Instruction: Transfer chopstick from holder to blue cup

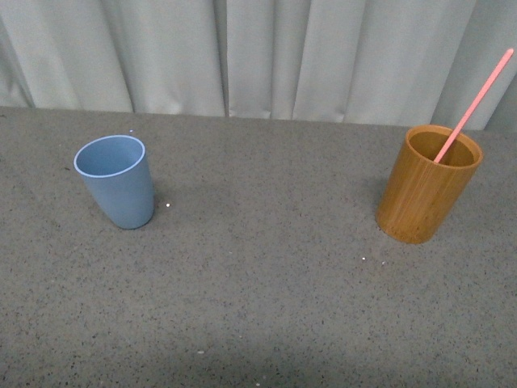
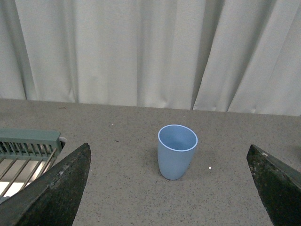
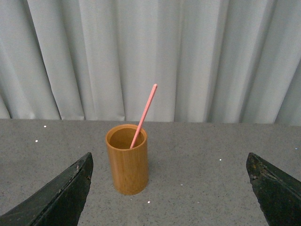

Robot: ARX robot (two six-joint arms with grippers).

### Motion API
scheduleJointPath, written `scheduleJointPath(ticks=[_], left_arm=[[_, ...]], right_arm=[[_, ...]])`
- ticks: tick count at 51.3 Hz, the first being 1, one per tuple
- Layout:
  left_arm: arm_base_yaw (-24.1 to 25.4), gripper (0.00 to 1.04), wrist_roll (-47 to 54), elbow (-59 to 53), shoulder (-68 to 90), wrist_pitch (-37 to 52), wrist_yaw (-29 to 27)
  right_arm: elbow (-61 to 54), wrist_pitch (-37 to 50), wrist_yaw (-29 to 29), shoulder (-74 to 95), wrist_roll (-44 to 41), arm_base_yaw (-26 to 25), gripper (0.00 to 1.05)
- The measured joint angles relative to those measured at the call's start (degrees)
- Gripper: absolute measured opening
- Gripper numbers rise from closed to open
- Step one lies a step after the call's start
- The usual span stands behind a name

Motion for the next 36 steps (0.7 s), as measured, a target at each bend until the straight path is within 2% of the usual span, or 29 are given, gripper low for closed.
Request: scheduleJointPath(ticks=[36], left_arm=[[0.00, 0.98, 0.00, 0.00, 0.00, 0.00, 0.00]], right_arm=[[0.00, 0.00, 0.00, 0.00, 0.00, 0.00, 0.95]])
